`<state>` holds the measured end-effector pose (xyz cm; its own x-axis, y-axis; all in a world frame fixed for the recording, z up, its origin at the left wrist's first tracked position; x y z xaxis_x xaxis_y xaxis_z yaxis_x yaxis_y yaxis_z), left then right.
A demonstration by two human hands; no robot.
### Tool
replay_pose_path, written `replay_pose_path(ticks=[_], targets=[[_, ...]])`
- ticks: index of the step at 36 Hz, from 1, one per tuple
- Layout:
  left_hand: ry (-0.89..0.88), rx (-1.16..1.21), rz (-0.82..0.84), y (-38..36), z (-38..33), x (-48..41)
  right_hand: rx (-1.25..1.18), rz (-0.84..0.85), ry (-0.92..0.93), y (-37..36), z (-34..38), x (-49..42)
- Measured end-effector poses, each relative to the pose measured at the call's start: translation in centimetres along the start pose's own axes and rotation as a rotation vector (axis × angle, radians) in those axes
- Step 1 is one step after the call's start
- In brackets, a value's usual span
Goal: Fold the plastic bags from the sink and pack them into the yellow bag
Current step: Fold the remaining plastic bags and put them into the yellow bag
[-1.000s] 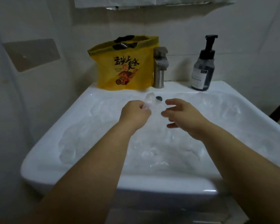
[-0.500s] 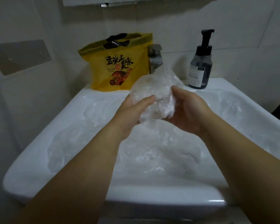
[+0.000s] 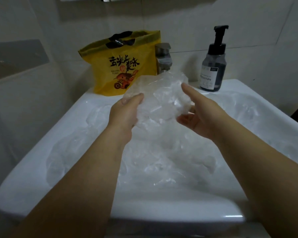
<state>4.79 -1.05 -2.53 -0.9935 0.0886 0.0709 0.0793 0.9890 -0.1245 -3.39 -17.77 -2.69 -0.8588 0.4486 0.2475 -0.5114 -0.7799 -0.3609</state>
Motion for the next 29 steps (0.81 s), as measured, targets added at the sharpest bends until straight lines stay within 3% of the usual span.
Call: replay_pose_path(ticks=[5,9,11,15,16,18,19,21,25,29], targets=[[0.043,0.162,0.39,-2.3,-0.4,1.3,-0.042,0.156,0.007,-1.3,-0.2,0.2],[0.048,0.187,0.501,-3.3,-0.7,2.3,-0.009,0.153,0.107,-1.8,0.1,0.9],[0.039,0.245,0.455,-3.0,-0.9,1.9,-0.104,0.148,0.103,-2.0,0.4,1.1],[0.137,0.142,0.127,-0.9,0.1,0.1,-0.35,0.191,0.056,-2.2,1.2,1.7],[0.159,0.092,0.131,-0.8,0.4,0.2,-0.382,0.209,0.05,-2.2,1.3,1.9],[0.204,0.077,0.35,-2.3,0.9,1.2,-0.402,0.244,0.037,-2.4,1.3,2.1],[0.205,0.078,0.448,-2.9,0.9,1.8,-0.381,0.257,0.026,-2.5,1.1,2.1],[0.161,0.12,0.478,-3.4,0.7,2.2,-0.293,0.264,0.003,-2.6,0.5,1.9],[0.116,0.225,0.29,-2.2,-0.1,1.4,-0.034,0.082,0.023,-1.3,-0.4,0.6],[0.129,0.27,0.103,-0.7,-0.2,0.3,0.02,-0.09,0.036,0.4,-0.4,-0.4]])
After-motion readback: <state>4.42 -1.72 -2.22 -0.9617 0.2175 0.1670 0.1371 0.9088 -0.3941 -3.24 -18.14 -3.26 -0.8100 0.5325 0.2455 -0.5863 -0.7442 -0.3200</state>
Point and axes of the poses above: each hand's wrist, its own x-axis away from the middle knuckle, its own y-axis out of the back of the hand, z = x × y, the point moved 6 cm from there along -x, towards the middle knuckle, and after that the axes turned 5 degrees about -z, right-handed, at the moved point
